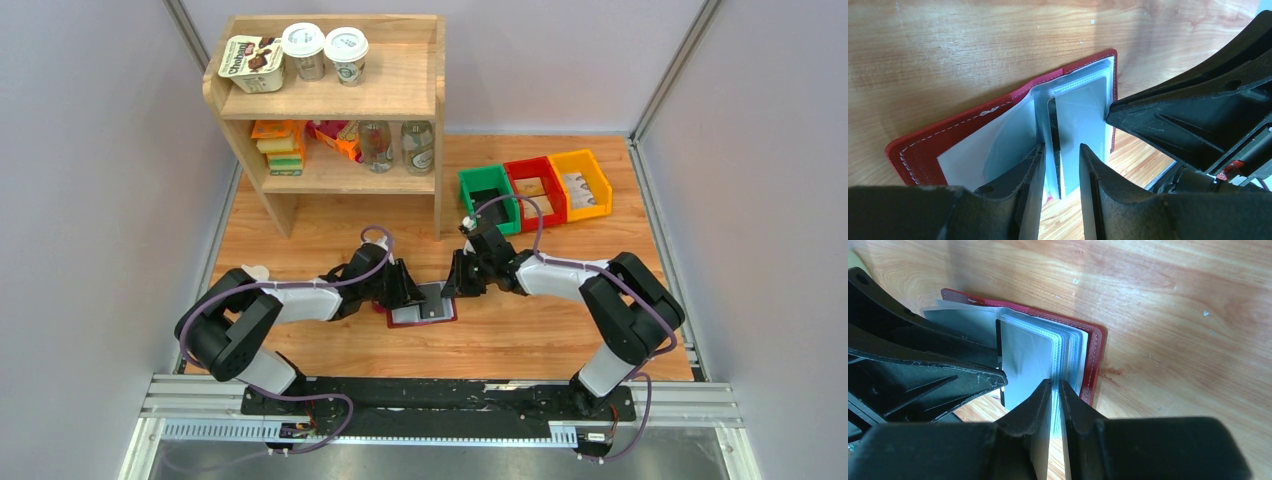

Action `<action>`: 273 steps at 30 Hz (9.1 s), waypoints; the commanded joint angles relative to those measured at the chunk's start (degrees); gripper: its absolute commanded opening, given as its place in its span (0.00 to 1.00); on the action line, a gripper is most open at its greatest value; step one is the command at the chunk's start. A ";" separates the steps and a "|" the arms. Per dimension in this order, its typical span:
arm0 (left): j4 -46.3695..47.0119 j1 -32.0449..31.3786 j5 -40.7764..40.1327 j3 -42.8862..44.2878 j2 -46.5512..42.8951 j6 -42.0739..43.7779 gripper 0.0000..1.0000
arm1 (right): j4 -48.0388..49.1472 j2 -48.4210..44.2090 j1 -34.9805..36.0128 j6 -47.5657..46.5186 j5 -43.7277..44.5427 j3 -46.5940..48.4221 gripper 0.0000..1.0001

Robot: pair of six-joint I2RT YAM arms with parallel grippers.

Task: Take the credit cards out of the card holder
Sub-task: Remove the credit card from the card holder.

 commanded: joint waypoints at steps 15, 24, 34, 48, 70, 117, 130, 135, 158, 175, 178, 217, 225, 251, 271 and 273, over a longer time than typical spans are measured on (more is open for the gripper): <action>5.97 0.24 1.90 -0.43 -6.39 -7.10 0.29 | 2.43 1.76 0.22 0.08 0.68 -2.56 0.17; 8.43 0.24 3.05 -1.39 -5.69 -8.42 0.13 | 2.87 2.38 0.30 0.08 0.60 -3.00 0.17; 13.87 0.24 6.21 -1.30 -1.73 -10.18 0.14 | 3.66 3.52 0.39 0.34 0.24 -3.18 0.17; 5.10 0.51 1.73 -3.24 -8.14 -6.06 0.00 | 1.90 5.71 0.48 0.34 3.76 -3.88 0.12; 2.36 2.88 1.03 -12.90 -13.68 -6.66 0.00 | 2.25 7.91 0.39 1.05 5.08 -4.41 0.09; 14.06 2.88 3.84 -10.18 -1.20 -7.80 0.00 | 7.96 1.41 0.74 1.84 -0.46 -7.13 0.00; 17.13 2.79 2.70 -13.61 -2.61 -10.79 0.12 | 9.72 1.85 0.74 2.98 -0.11 -9.16 0.00; 18.36 2.88 3.13 -14.49 -2.88 -11.06 0.15 | 9.90 2.90 0.74 2.89 -0.63 -8.89 0.00; 27.24 2.88 5.24 -15.98 1.52 -12.90 0.24 | 8.67 4.05 0.74 1.84 -0.46 -7.93 0.00; 37.69 2.88 7.18 -18.53 -1.65 -12.90 0.11 | 8.14 4.93 0.48 0.87 -0.28 -7.57 0.00; 42.43 2.88 8.23 -18.71 -0.33 -13.61 0.13 | 8.05 5.01 0.39 0.69 -0.20 -7.49 0.00; 24.86 4.90 5.33 -19.67 -4.46 -12.73 0.32 | 7.70 6.59 -0.75 -0.18 -0.28 -6.43 0.00; 27.94 5.08 5.77 -19.24 -1.64 -13.43 0.20 | 7.44 6.42 -1.28 -0.45 -0.37 -6.52 0.00; -16.69 5.78 -1.00 -7.47 -32.23 10.45 0.00 | -3.18 -4.81 -4.09 -6.33 -0.02 0.24 0.13; -40.34 5.78 34.05 24.53 -28.90 55.82 0.01 | -23.50 -30.50 -4.00 -33.06 -22.51 18.79 0.84; -41.22 5.78 37.13 27.59 -27.32 57.14 0.01 | -23.15 -30.06 -3.92 -32.97 -25.41 19.32 0.84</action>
